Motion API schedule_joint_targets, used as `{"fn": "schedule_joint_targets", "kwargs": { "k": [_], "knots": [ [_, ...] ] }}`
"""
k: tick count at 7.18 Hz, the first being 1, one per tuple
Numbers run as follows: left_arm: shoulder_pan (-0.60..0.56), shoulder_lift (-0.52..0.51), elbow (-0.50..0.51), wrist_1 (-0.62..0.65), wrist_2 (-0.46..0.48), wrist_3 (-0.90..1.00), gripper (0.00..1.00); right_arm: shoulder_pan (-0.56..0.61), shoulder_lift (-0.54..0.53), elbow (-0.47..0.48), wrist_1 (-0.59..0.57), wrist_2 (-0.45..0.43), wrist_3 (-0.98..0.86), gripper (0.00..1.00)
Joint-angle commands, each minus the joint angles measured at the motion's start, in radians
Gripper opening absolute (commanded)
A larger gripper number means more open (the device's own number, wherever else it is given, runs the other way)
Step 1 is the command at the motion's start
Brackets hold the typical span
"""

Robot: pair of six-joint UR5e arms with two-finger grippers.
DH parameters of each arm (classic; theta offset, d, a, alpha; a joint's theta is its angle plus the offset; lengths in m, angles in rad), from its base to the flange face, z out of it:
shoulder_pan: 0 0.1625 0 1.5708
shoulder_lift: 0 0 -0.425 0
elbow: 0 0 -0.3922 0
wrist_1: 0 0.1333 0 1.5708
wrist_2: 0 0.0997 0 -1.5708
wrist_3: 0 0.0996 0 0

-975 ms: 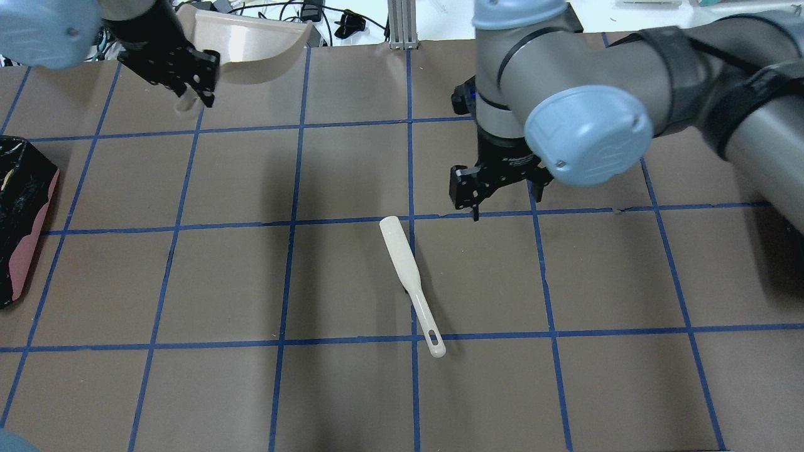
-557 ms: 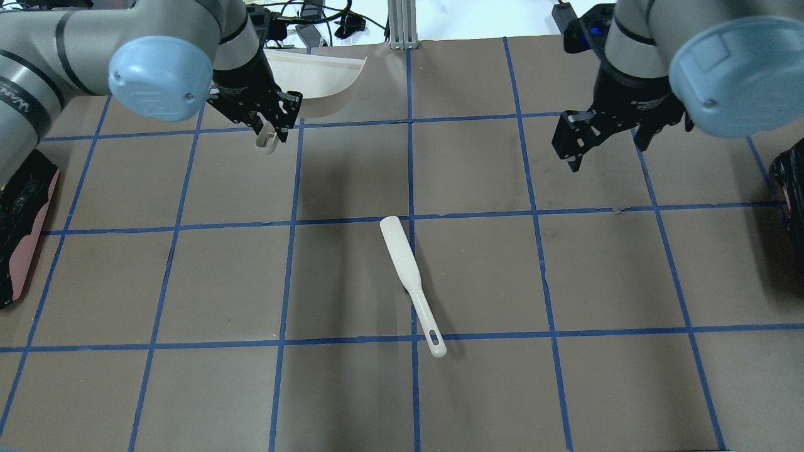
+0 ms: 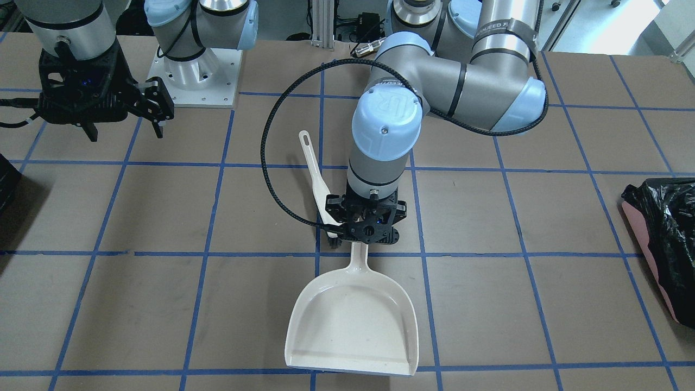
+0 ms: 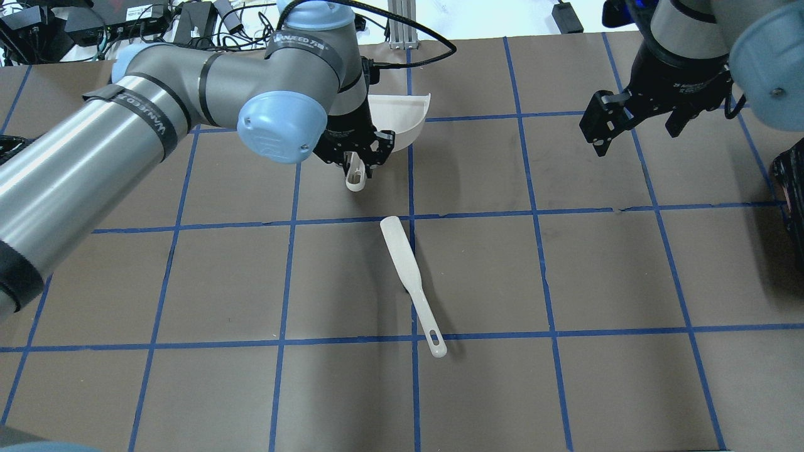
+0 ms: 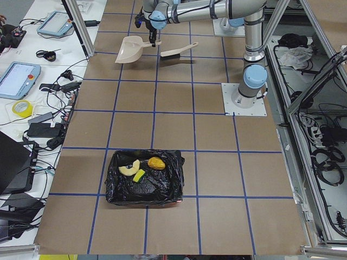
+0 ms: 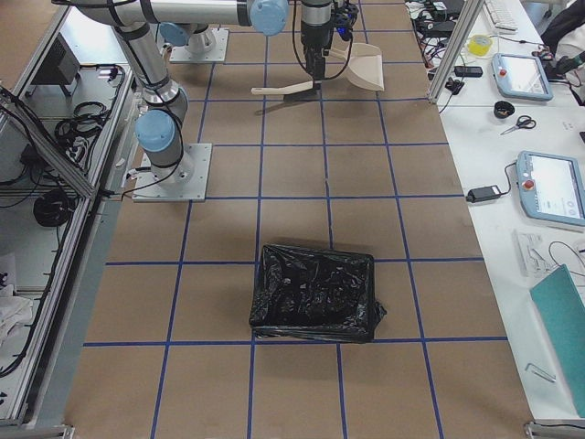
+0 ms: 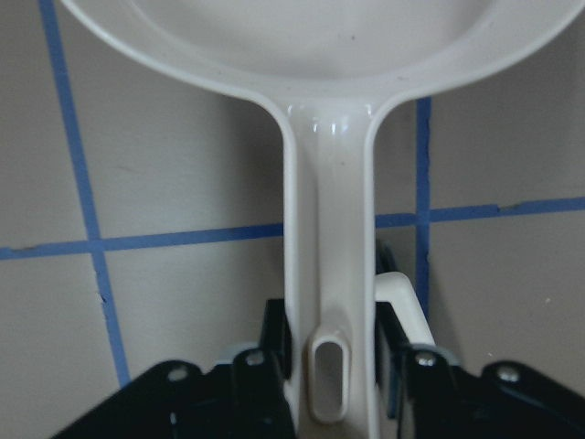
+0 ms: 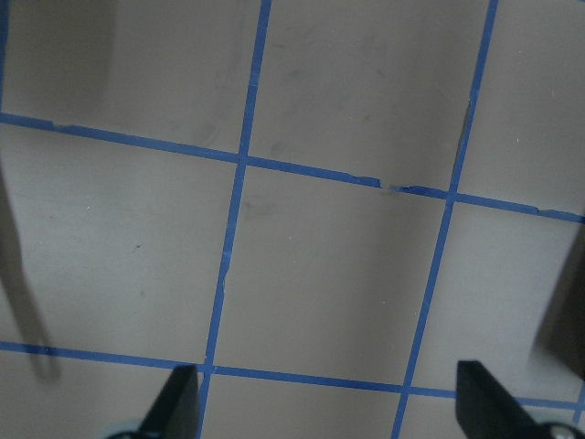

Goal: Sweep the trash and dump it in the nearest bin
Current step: 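Set the dustpan down on the table with left gripper while right arm retracts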

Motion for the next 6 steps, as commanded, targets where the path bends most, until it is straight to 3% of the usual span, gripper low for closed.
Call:
{"fn": "schedule_joint_targets", "kwargs": {
  "k": [1, 2, 5, 6],
  "knots": [
    [-0.07, -0.057, -0.002, 0.052, -0.018, -0.059, 0.0, 0.001, 0.004, 0.011, 0.001, 0.008, 0.001, 1.0],
    [-0.081, -0.081, -0.002, 0.076, -0.02, -0.092, 0.0, 0.021, 0.006, 0.023, -0.016, 0.075, 0.017, 1.0],
    [-0.09, -0.11, -0.001, 0.105, -0.02, -0.083, 0.0, 0.087, 0.008, 0.034, -0.045, 0.056, 0.103, 1.0],
    [-0.093, -0.115, -0.001, 0.109, -0.02, -0.084, 0.0, 0.096, 0.012, 0.037, -0.045, 0.01, 0.093, 1.0]
  ]
}}
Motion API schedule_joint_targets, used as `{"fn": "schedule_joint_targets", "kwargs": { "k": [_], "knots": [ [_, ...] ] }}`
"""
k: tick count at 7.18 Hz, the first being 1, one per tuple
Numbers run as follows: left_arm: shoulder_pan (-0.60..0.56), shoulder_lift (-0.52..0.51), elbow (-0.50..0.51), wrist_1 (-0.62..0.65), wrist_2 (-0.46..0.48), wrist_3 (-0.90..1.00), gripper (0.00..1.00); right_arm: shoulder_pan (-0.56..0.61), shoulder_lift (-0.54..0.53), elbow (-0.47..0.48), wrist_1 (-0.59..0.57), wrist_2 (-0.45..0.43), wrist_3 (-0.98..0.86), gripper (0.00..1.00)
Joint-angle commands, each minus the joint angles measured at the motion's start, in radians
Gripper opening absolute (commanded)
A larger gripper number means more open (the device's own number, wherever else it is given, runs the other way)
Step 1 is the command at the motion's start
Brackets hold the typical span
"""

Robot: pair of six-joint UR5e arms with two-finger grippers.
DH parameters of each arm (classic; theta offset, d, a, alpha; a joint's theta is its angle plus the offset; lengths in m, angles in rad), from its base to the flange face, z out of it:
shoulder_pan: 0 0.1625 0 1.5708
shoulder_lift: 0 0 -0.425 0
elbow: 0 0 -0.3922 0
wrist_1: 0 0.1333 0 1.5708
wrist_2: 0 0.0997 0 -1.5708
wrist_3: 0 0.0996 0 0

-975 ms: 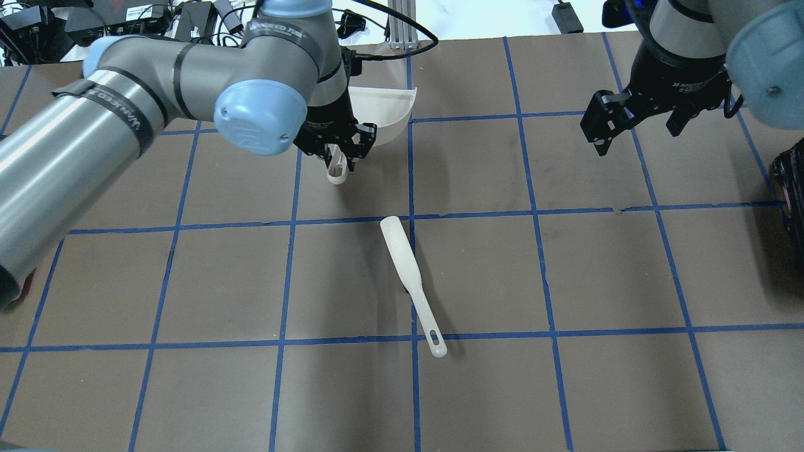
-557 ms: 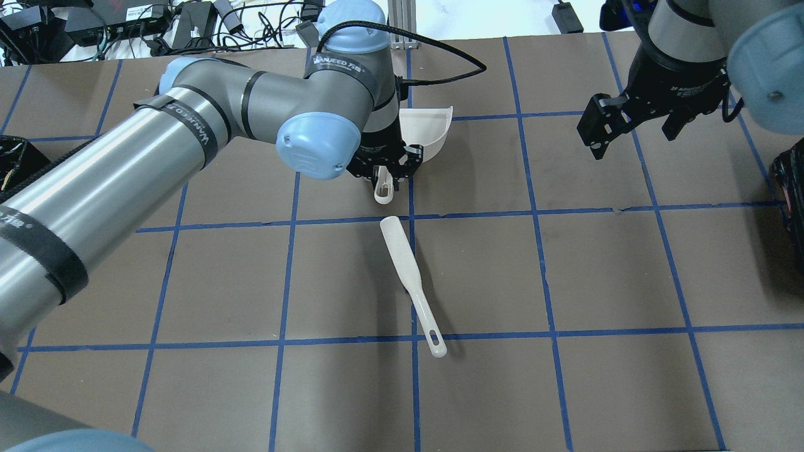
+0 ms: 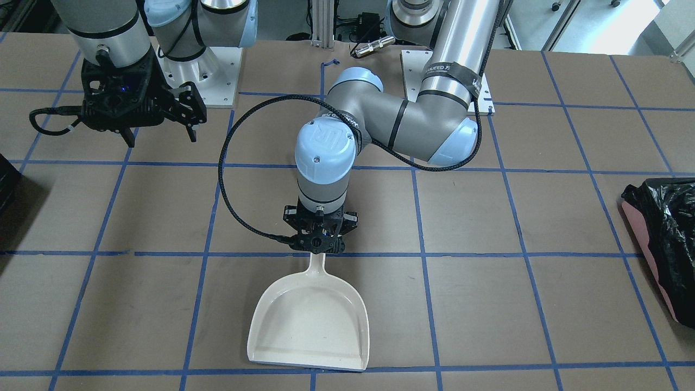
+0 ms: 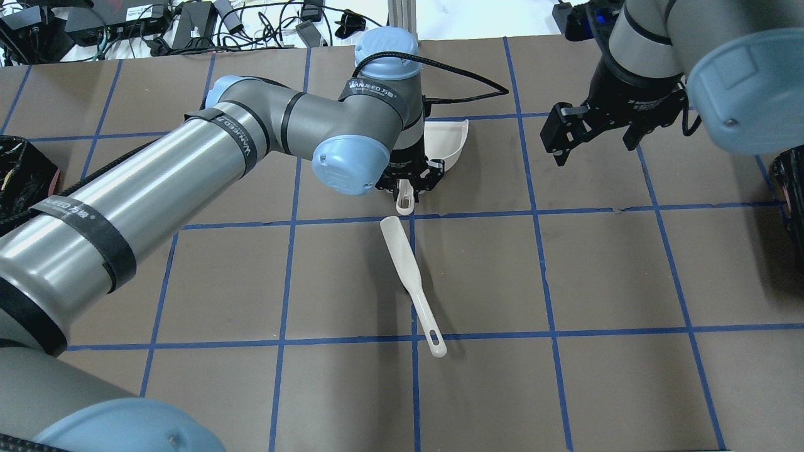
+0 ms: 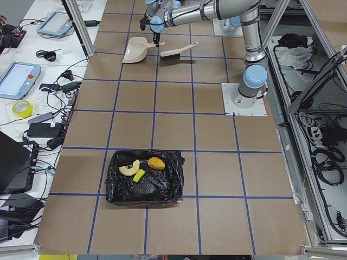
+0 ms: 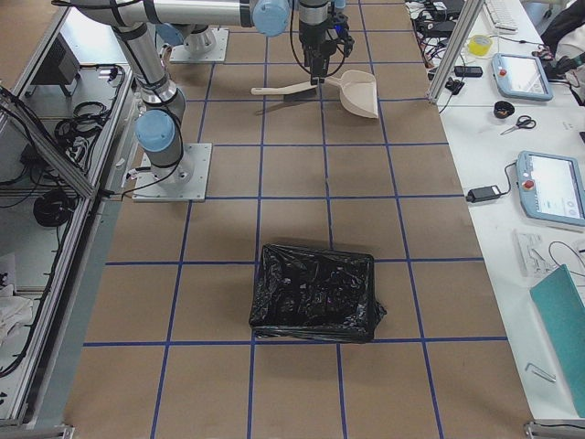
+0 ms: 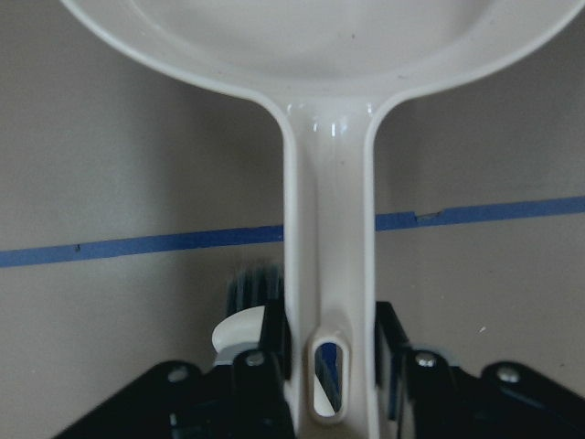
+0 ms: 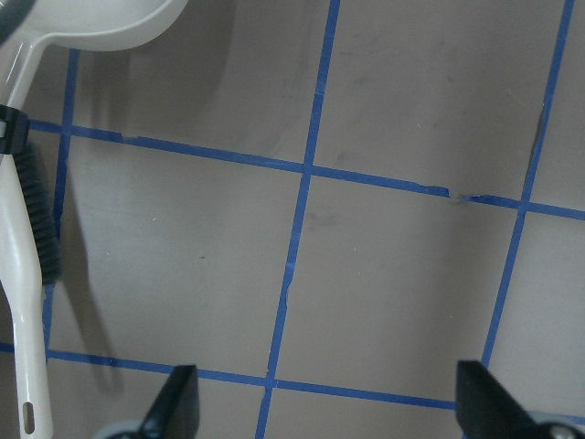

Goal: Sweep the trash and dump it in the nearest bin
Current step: 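Set the dustpan down on the table with left gripper while right arm retracts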

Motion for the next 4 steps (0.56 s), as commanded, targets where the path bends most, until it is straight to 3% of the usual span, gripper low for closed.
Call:
{"fn": "schedule_joint_targets", "kwargs": {
  "k": [1, 4],
  "knots": [
    [-0.008, -0.013, 0.0, 0.01, 0.0, -0.004, 0.0, 0.02, 0.008, 0.005, -0.003, -0.042, 0.002, 1.0],
    [-0.014, -0.022, 0.0, 0.01, -0.012, -0.007, 0.04, 0.02, 0.01, 0.005, -0.003, -0.04, 0.004, 1.0]
  ]
}}
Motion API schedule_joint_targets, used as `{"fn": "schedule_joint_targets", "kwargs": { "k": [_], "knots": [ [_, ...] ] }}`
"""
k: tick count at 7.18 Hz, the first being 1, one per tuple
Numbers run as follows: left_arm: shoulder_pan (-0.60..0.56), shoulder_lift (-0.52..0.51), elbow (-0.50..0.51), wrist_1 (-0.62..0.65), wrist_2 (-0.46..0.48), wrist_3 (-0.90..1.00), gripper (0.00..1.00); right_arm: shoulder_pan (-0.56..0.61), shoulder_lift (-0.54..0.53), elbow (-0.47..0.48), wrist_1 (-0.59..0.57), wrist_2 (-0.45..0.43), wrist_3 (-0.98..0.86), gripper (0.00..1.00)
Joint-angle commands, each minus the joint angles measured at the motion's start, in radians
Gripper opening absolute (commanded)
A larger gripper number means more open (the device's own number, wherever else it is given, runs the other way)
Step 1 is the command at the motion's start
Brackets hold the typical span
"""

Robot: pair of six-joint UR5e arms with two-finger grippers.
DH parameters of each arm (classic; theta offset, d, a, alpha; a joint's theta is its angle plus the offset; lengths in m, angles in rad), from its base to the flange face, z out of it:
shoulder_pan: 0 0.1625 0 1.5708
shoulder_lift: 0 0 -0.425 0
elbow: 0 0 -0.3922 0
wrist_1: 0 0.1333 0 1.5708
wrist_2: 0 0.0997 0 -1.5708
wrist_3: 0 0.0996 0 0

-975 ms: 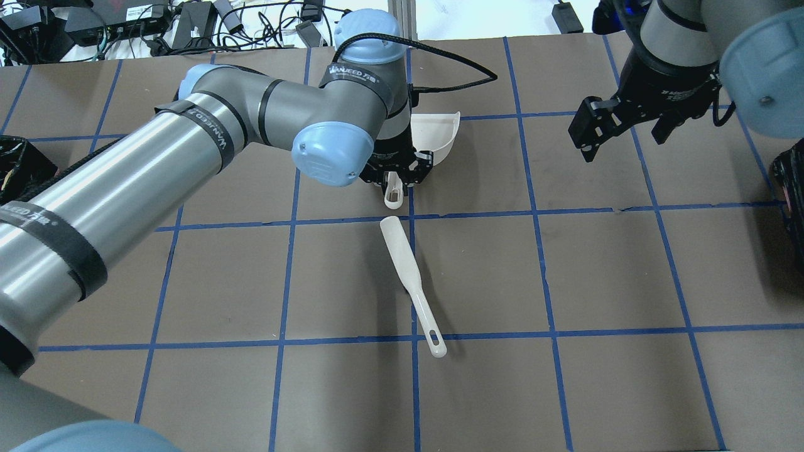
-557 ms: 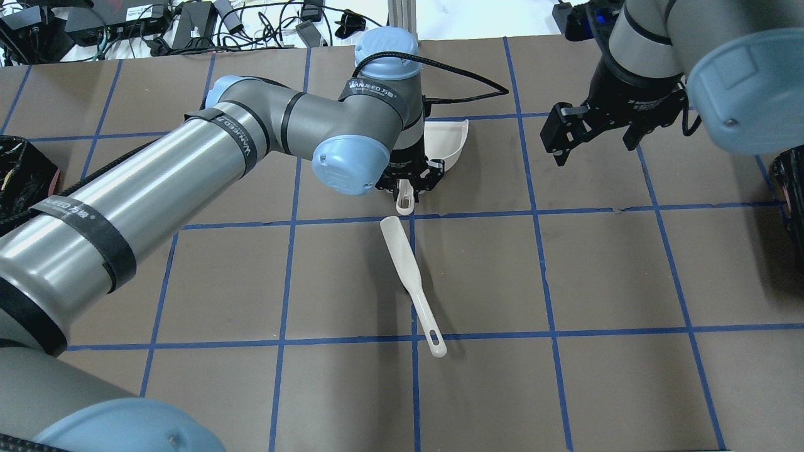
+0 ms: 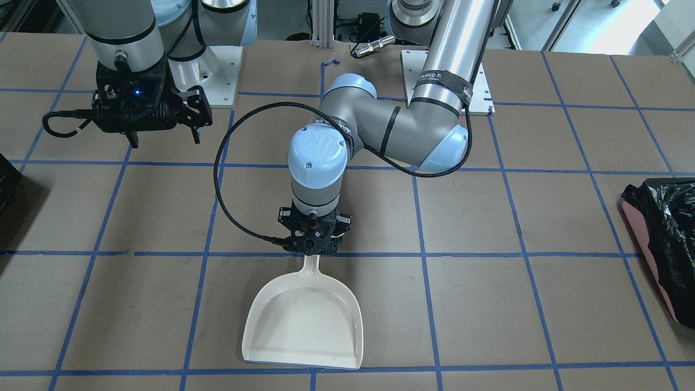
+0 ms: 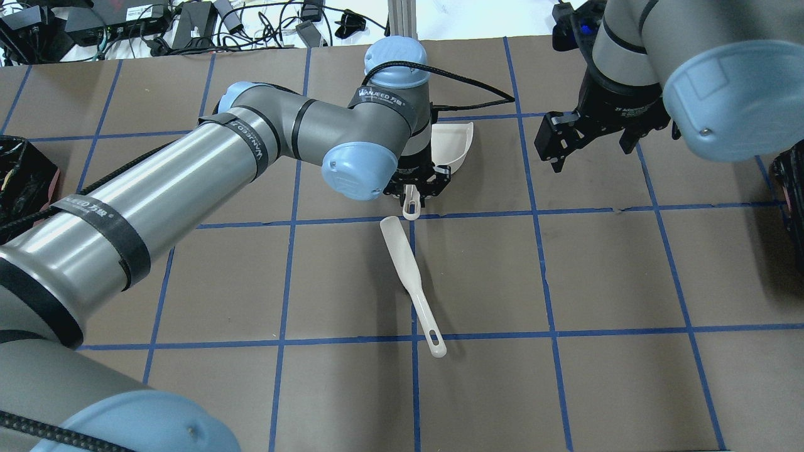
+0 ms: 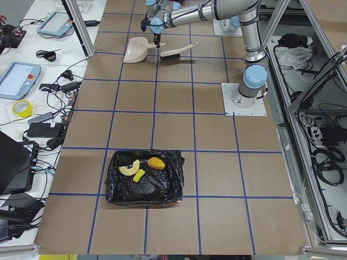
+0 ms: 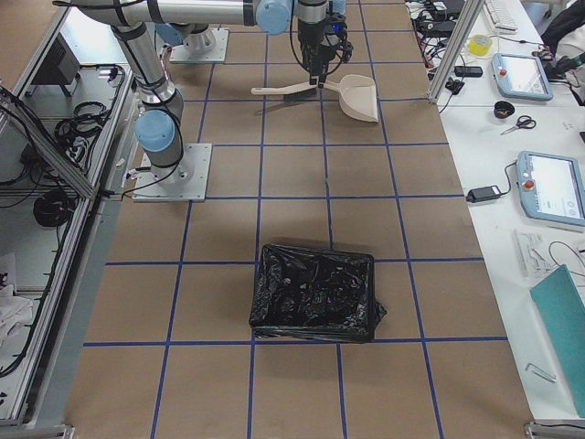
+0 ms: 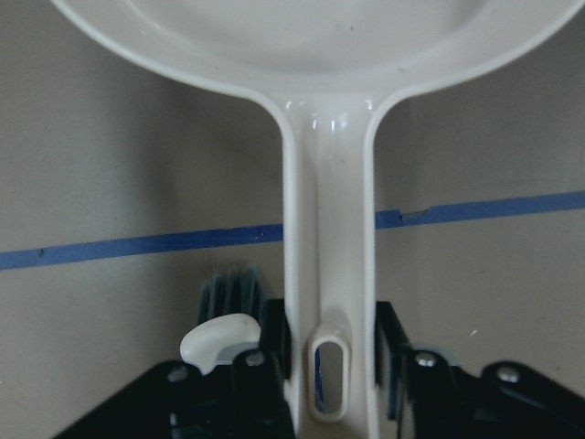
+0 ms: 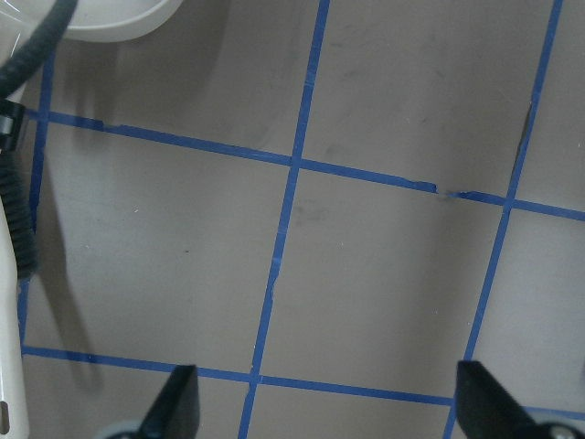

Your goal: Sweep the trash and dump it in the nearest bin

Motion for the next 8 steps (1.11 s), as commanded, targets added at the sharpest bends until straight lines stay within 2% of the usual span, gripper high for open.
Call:
{"fn": "schedule_joint_targets", "kwargs": {
  "k": [1, 2, 4, 8],
  "knots": [
    [-0.001, -0.001, 0.0, 0.0, -0.001, 0.004, 0.91, 0.0, 0.001, 0.0, 0.0, 0.002, -0.003, 1.0],
    [-0.001, 0.005, 0.0, -0.003, -0.002, 0.003, 1.0, 0.0, -0.001, -0.003, 0.0, 0.017, 0.0, 1.0],
    [0.007, 0.047, 0.014, -0.055, 0.004, 0.0, 1.0, -0.001, 0.001, -0.006, 0.001, 0.121, 0.023, 1.0],
    [0.181, 0.148, 0.02, -0.095, 0.005, 0.038, 1.0, 0.0, 0.001, -0.012, 0.0, 0.112, 0.057, 1.0]
  ]
}}
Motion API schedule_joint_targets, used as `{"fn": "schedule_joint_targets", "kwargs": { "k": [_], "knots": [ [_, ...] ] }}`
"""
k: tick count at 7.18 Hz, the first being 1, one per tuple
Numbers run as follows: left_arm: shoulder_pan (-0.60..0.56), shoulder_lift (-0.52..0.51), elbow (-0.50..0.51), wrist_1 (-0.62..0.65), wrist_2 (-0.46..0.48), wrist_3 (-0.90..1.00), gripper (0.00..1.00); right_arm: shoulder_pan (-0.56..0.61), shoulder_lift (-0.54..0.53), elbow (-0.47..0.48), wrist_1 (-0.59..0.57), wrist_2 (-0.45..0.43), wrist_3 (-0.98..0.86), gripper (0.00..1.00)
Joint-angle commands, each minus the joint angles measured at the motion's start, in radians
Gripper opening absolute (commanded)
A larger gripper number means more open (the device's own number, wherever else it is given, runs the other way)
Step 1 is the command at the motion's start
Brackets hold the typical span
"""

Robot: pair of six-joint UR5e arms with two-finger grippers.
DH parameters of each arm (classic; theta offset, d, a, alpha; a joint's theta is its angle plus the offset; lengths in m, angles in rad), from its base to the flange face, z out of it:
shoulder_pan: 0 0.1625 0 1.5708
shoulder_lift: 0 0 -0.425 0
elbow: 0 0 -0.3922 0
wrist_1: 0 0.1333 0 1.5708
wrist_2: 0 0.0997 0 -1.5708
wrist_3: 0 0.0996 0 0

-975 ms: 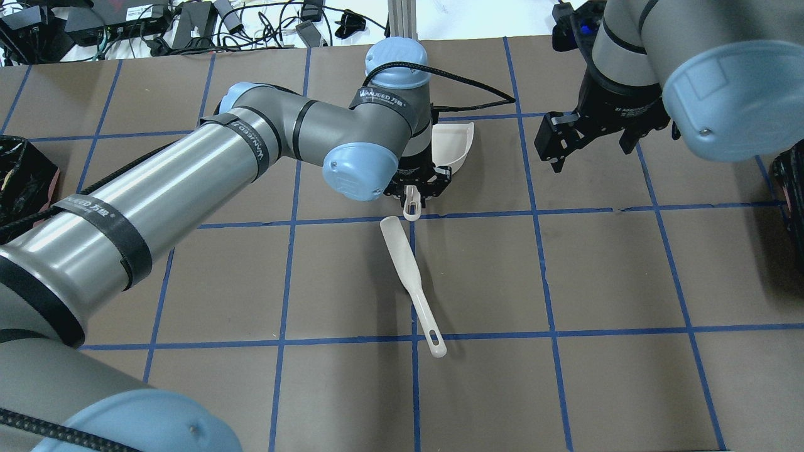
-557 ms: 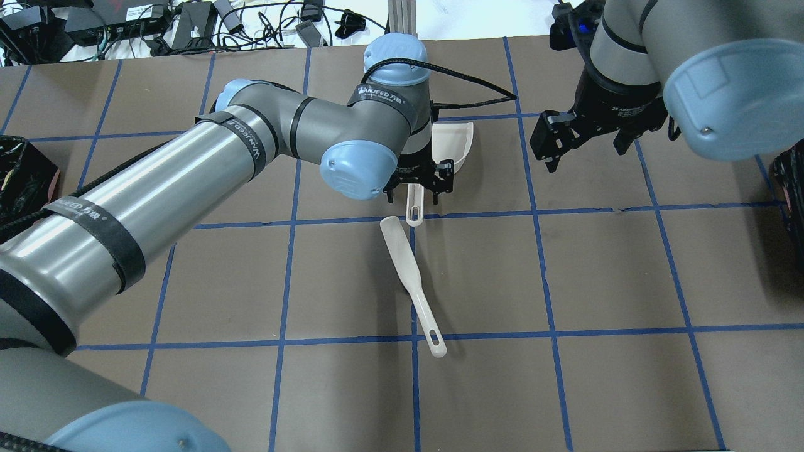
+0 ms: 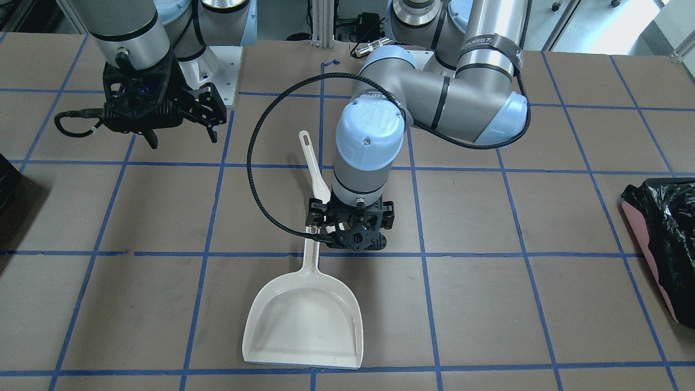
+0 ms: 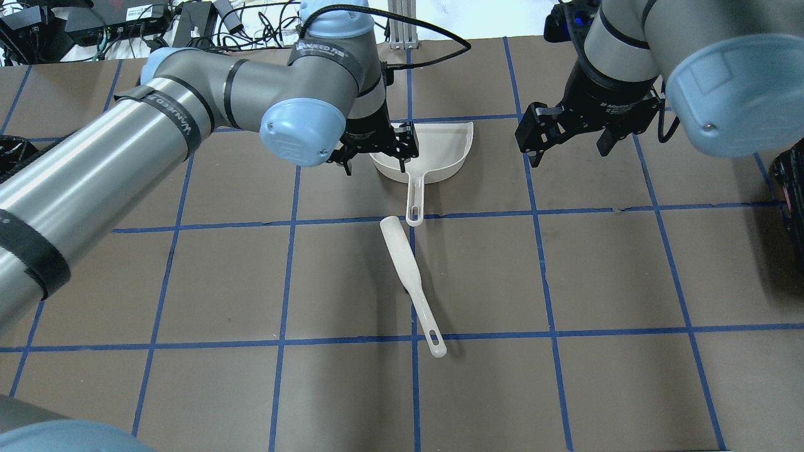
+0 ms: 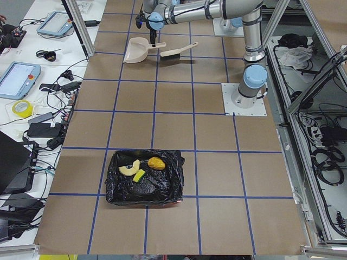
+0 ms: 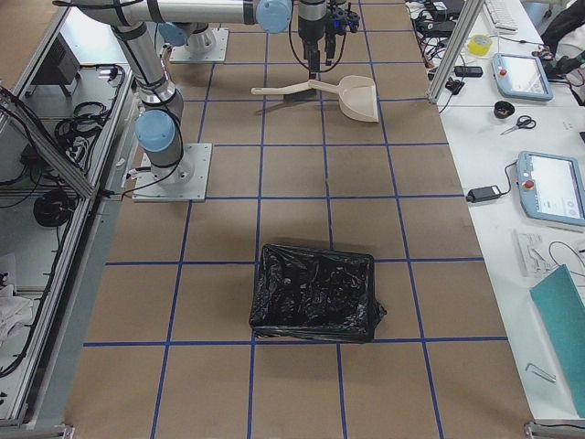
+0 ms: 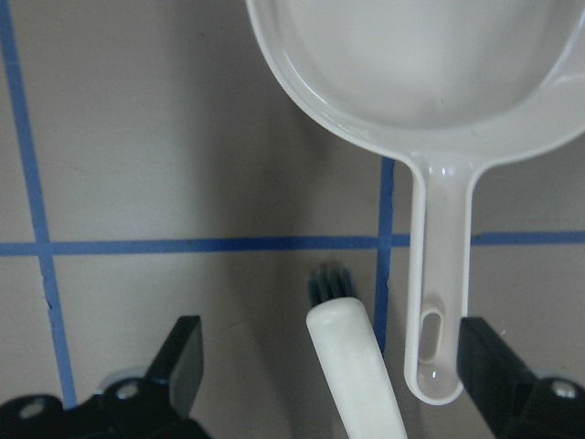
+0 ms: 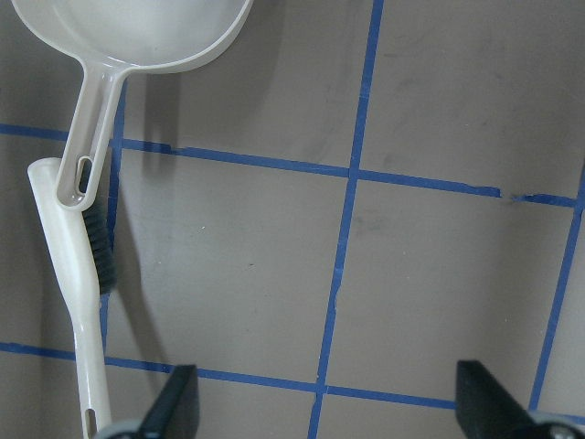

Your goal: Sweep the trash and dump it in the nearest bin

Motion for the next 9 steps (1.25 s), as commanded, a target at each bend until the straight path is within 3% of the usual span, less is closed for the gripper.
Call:
{"fn": "schedule_joint_targets", "kwargs": {
  "k": [1, 5, 9],
  "knots": [
    [0.129, 0.058, 0.005, -0.046, -0.001, 0.106, 1.0, 0.0, 0.0, 0.001, -0.002, -0.004, 0.001, 1.0],
    [0.319, 0.26, 0.047, -0.283, 0.103, 0.32, 1.0, 0.0, 0.0, 0.004, -0.002, -0.009, -0.001, 1.0],
    [0.311, 0.38, -0.031, -0.318, 0.025, 0.326, 1.0, 0.0, 0.0, 0.004, -0.002, -0.007, -0.009, 1.0]
  ]
}}
